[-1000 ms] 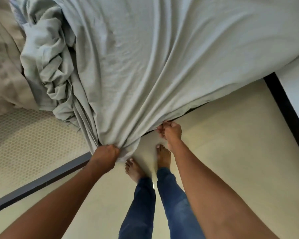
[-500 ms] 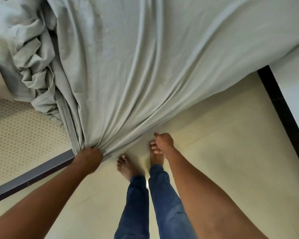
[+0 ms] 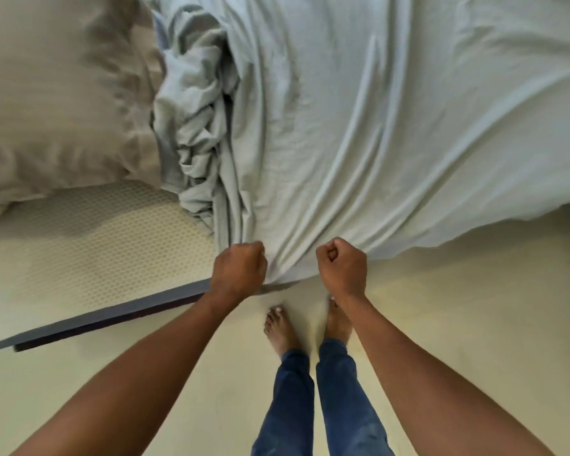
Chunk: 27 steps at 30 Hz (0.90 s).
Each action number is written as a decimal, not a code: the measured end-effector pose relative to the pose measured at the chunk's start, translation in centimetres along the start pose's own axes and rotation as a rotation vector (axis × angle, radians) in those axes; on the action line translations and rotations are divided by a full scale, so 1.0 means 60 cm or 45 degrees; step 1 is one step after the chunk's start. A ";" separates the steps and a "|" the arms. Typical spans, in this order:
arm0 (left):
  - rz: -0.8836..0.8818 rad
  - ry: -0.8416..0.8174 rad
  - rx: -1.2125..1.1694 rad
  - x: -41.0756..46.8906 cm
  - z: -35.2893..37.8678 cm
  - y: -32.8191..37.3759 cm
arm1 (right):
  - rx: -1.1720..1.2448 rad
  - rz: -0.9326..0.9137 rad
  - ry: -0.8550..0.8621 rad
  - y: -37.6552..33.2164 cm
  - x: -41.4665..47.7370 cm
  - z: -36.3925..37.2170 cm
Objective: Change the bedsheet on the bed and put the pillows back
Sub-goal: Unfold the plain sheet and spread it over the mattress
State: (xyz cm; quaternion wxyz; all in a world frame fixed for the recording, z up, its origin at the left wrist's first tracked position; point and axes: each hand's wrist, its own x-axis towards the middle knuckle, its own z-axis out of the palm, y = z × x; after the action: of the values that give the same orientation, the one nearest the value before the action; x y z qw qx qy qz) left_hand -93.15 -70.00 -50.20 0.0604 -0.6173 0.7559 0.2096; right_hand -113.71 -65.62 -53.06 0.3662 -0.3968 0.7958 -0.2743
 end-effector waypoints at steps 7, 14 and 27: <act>-0.616 0.115 -0.265 0.098 -0.035 -0.111 | -0.179 -0.335 -0.264 -0.120 0.028 0.081; -1.113 0.360 -0.643 0.002 0.001 -0.167 | -0.145 -0.224 -0.321 -0.128 0.048 0.101; -0.864 -0.383 -0.208 0.012 -0.151 -0.165 | -0.375 -0.231 -0.549 -0.218 0.068 0.051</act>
State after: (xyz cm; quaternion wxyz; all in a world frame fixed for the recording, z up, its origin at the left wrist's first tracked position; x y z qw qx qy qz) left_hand -82.31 -75.70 -44.69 0.1873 -0.7976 0.4720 0.3256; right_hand -107.35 -76.45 -46.84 0.4393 -0.5646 0.6920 -0.0965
